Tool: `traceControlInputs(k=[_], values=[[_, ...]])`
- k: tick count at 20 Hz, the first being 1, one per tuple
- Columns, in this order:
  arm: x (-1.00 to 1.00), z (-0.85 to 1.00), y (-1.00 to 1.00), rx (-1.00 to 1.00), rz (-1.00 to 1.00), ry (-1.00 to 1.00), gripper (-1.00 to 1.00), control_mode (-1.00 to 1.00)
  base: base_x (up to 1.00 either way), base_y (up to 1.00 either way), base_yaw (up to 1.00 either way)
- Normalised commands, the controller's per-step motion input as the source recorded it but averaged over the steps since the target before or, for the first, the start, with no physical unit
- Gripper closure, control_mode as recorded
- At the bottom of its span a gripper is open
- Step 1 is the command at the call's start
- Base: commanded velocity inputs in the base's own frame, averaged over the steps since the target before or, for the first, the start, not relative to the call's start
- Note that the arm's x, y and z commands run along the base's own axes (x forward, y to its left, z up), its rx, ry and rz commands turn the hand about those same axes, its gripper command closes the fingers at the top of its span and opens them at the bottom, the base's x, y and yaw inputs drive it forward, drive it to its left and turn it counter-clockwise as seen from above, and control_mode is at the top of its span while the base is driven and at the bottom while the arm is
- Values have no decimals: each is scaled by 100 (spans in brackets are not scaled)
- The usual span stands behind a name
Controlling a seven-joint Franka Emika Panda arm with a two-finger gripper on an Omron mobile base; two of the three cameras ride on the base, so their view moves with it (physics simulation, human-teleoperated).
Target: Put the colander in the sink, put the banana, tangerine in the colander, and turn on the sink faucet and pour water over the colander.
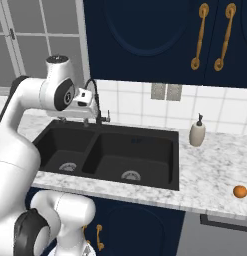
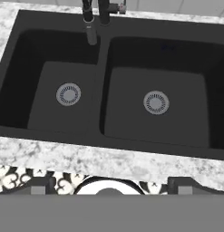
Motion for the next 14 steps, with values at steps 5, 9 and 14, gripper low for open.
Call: traceControlInputs(k=[5, 9, 14], values=[[-85, -52, 100, 0, 12, -7, -100, -100, 0, 0, 0], [-14, -5, 100, 0, 3, -15, -100, -100, 0, 0, 0], [0, 0, 100, 0, 0, -16, -100, -100, 0, 0, 0]])
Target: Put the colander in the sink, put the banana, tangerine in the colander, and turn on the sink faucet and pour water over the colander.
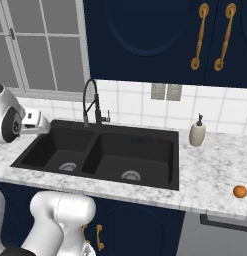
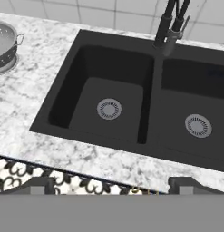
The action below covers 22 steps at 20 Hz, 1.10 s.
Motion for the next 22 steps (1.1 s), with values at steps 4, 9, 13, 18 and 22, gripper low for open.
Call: traceControlInputs(k=[4, 9, 13, 18, 22], values=[[15, -9, 100, 0, 0, -1, -100, -100, 0, 0, 0], [66, 0, 100, 8, 0, 3, -100, -100, 0, 0, 0], [96, 0, 86, 23, 0, 20, -100, -100, 0, 0, 0], [48, -17, 6, 22, 2, 21, -100, -100, 0, 0, 0], [0, -25, 23, 0, 0, 14, -100, -100, 0, 0, 0]])
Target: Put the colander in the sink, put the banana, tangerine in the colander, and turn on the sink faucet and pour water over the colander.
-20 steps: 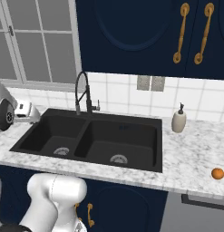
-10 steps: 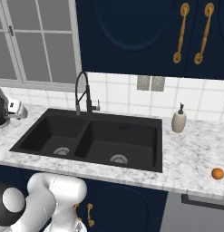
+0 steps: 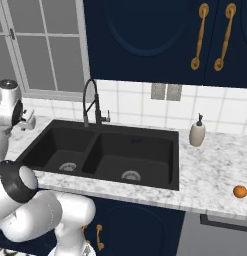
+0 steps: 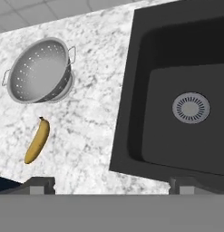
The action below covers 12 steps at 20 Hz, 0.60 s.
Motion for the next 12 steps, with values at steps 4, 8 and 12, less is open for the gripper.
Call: traceControlInputs(k=[4, 8, 12], values=[[19, -32, 70, 0, 8, 11, -100, -100, 0, 0, 0], [38, -21, 81, 0, 7, 2, -100, -100, 0, 0, 0], [48, -25, 65, 0, 5, 0, -100, -100, 0, 0, 0]])
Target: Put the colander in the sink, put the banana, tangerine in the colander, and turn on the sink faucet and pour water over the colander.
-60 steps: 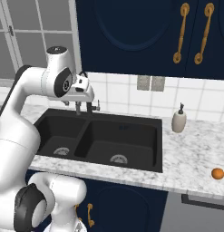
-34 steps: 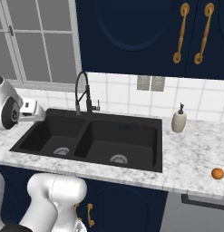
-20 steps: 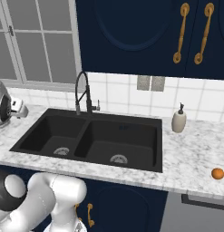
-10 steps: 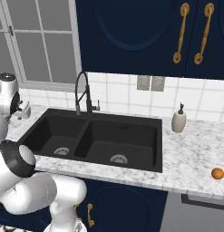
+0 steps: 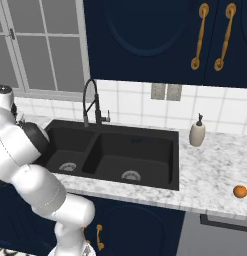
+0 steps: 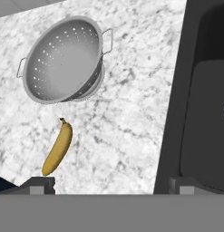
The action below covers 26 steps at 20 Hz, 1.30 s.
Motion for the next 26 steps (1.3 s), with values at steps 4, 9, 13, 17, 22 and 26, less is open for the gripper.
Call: traceControlInputs(k=[4, 9, 13, 17, 22, 26], values=[[4, 0, 6, 0, 0, 0, -100, -100, 0, 0, 0], [0, 0, 0, 0, 0, 0, -100, -100, 0, 0, 0], [0, 0, 4, 0, 0, 0, -100, -100, 0, 0, 0], [6, -29, 20, 0, 0, 8, -100, -100, 0, 0, 0], [26, -56, 37, 0, 0, 14, -100, -100, 0, 0, 0], [46, -9, 62, -4, 0, 0, -100, -100, 0, 0, 0]])
